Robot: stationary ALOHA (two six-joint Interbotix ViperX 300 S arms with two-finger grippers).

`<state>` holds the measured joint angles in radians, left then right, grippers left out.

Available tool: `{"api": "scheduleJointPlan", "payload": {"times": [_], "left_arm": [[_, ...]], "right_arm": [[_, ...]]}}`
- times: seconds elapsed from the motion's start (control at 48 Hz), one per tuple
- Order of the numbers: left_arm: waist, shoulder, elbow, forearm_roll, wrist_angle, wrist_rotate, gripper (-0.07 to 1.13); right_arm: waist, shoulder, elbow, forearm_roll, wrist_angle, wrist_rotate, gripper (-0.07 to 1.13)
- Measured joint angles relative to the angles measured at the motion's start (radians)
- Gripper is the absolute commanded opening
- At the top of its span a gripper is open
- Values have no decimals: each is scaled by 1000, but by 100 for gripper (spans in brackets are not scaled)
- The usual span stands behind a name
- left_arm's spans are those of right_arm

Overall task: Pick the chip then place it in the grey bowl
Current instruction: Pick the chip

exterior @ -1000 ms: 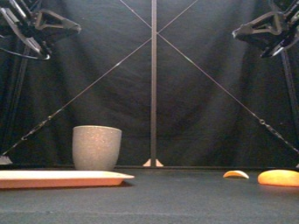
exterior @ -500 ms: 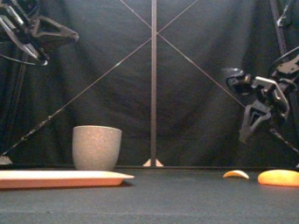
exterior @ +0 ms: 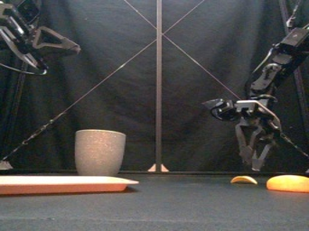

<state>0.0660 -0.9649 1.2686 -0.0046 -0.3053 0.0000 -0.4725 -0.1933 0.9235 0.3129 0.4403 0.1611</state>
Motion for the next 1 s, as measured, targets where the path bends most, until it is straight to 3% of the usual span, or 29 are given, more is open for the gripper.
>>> {"api": "scheduleJointPlan", "payload": {"times": [0.583,0.896,1.0], "left_arm": [[18,0,5,0,-5,2,-2],[20,-3,11,0,-5,2,-2],[25,-3,11,0,-5,2,-2]], "right_arm": [[-29,170,-92,-51,-6,-11,82],[-23,164,-100,-48,57,-8,47],[-9,160,-115,-48,63,-6,41]]}}
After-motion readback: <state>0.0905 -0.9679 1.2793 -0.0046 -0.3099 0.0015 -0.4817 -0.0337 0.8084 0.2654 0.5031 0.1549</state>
